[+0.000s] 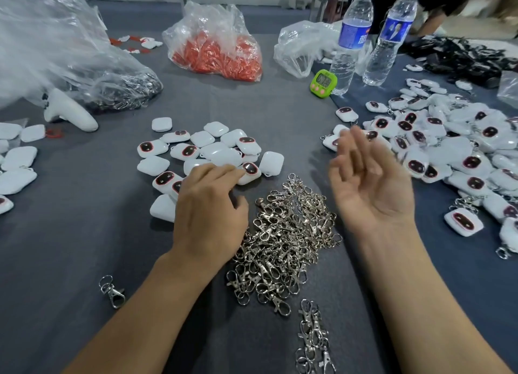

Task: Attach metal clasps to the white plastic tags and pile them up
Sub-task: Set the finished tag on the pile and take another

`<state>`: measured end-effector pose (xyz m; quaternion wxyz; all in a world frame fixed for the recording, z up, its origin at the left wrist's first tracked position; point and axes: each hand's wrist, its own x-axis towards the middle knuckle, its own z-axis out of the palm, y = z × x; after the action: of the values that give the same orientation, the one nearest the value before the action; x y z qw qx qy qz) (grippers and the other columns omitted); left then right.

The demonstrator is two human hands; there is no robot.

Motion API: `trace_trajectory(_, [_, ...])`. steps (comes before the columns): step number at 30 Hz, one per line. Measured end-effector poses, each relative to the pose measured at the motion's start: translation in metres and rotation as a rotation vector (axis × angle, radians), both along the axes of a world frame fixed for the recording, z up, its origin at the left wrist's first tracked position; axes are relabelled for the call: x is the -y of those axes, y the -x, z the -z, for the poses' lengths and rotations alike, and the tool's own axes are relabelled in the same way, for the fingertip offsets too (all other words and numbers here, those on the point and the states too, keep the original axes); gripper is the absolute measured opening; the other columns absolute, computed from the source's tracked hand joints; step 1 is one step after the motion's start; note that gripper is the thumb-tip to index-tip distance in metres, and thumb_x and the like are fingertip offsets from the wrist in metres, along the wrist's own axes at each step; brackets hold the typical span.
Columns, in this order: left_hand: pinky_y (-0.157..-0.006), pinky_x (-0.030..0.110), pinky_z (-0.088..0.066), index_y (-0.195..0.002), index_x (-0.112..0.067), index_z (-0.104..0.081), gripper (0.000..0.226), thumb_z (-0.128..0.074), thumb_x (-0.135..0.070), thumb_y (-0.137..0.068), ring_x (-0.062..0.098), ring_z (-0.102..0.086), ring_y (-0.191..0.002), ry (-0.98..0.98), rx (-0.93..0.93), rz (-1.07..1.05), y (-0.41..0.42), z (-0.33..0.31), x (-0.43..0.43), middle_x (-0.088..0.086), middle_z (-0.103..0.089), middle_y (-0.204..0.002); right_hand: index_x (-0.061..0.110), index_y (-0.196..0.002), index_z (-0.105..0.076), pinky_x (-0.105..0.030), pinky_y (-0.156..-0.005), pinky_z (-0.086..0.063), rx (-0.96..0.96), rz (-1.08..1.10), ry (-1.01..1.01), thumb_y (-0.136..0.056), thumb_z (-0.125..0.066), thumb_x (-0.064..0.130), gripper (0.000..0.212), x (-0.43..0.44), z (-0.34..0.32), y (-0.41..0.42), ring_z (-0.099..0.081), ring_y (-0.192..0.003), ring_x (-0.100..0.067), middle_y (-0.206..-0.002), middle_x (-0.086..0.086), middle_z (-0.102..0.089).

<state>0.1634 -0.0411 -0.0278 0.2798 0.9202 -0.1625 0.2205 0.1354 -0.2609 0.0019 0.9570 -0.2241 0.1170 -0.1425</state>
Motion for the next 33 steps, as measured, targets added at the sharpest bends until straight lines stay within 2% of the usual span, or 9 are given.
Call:
trace_trajectory(3, [-0.11, 0.034, -0.034, -0.127, -0.012, -0.069, 0.047, -0.074, -0.011, -0.08, 0.025, -0.054, -0.125, -0.084, -0.045, -0.061, -0.002, 0.002, -0.002, 0.005, -0.067, -0.13, 0.013, -0.112, -0.074, -0.023, -0.075, -0.057, -0.152, 0.037, 0.543, -0.087, -0.069, 0.001, 0.027, -0.022, 0.006, -0.011, -0.075, -0.088, -0.011, -0.105, -0.002, -0.079])
trace_trajectory(6, [-0.11, 0.032, -0.027, -0.129, -0.014, -0.066, 0.046, -0.069, -0.017, -0.084, 0.024, -0.056, -0.124, -0.13, -0.087, -0.07, -0.002, 0.004, -0.002, 0.004, -0.067, -0.131, 0.029, -0.128, -0.07, -0.014, -0.087, -0.047, -0.256, 0.045, 1.435, -0.088, -0.071, 0.012, 0.044, -0.042, 0.015, -0.02, -0.068, -0.09, 0.001, -0.117, 0.013, -0.072])
trace_trajectory(8, [-0.108, 0.032, -0.027, -0.128, -0.014, -0.068, 0.044, -0.069, -0.017, -0.084, 0.023, -0.058, -0.121, -0.14, -0.082, -0.058, -0.003, 0.005, -0.002, 0.003, -0.068, -0.129, 0.036, -0.149, -0.049, -0.012, -0.103, -0.035, -0.245, -0.086, 1.83, -0.09, -0.067, 0.022, 0.063, -0.049, 0.022, -0.025, -0.052, -0.128, -0.001, -0.147, 0.01, -0.053])
trace_trajectory(9, [-0.109, 0.032, -0.028, -0.127, -0.014, -0.068, 0.043, -0.069, -0.016, -0.084, 0.023, -0.058, -0.121, -0.137, -0.085, -0.058, -0.003, 0.004, -0.002, 0.003, -0.068, -0.129, 0.036, -0.154, -0.041, -0.022, -0.115, -0.029, -0.231, -0.158, 1.943, -0.093, -0.065, 0.025, 0.067, -0.051, 0.026, -0.027, -0.034, -0.146, -0.007, -0.159, 0.009, -0.04])
trace_trajectory(11, [-0.109, 0.033, -0.03, -0.126, -0.014, -0.069, 0.041, -0.068, -0.015, -0.084, 0.022, -0.059, -0.12, -0.117, -0.085, -0.059, -0.003, 0.004, -0.002, 0.002, -0.069, -0.127, 0.032, -0.155, -0.036, -0.041, -0.12, -0.027, -0.228, -0.248, 2.134, -0.096, -0.059, 0.031, 0.064, -0.055, 0.028, -0.03, -0.021, -0.153, -0.016, -0.164, 0.008, -0.03])
trace_trajectory(16, [-0.105, 0.023, -0.034, -0.126, -0.019, -0.07, 0.043, -0.072, -0.017, -0.083, 0.01, -0.053, -0.116, 0.031, -0.056, 0.09, 0.0, -0.002, 0.0, -0.004, -0.071, -0.122, 0.024, -0.131, -0.06, -0.044, -0.1, -0.044, -0.271, -0.089, 2.059, -0.093, -0.058, 0.017, 0.039, -0.057, 0.029, -0.024, -0.052, -0.118, -0.028, -0.126, 0.0, -0.054])
trace_trajectory(21, [-0.091, 0.031, -0.048, -0.111, -0.033, -0.076, 0.025, -0.071, -0.038, -0.086, 0.009, -0.056, -0.108, -0.044, -0.159, 0.178, 0.006, -0.002, 0.006, -0.016, -0.07, -0.113, 0.025, -0.122, -0.065, -0.041, -0.096, -0.042, -0.359, -0.05, 2.097, -0.089, -0.059, 0.012, 0.036, -0.056, 0.027, -0.019, -0.049, -0.113, -0.028, -0.12, -0.001, -0.053])
trace_trajectory(27, [-0.085, 0.038, -0.053, -0.097, -0.028, -0.082, 0.012, -0.079, -0.026, -0.086, 0.013, -0.066, -0.093, 0.072, -0.234, 0.224, 0.001, 0.0, 0.003, -0.012, -0.072, -0.099, 0.027, -0.118, -0.064, -0.042, -0.089, -0.042, -0.372, -0.056, 2.131, -0.097, -0.057, 0.02, 0.023, -0.054, 0.025, -0.017, -0.051, -0.104, -0.028, -0.11, -0.001, -0.054])
trace_trajectory(33, [-0.07, 0.012, -0.049, -0.079, -0.036, -0.081, 0.016, -0.087, -0.022, -0.074, -0.004, -0.066, -0.073, 0.238, -0.319, 0.152, -0.001, 0.001, -0.001, -0.024, -0.073, -0.076, 0.016, -0.083, -0.071, -0.036, -0.07, -0.037, -0.376, -0.066, 1.894, -0.102, -0.051, 0.03, 0.031, -0.049, 0.025, -0.014, -0.057, -0.084, -0.02, -0.086, 0.005, -0.062])
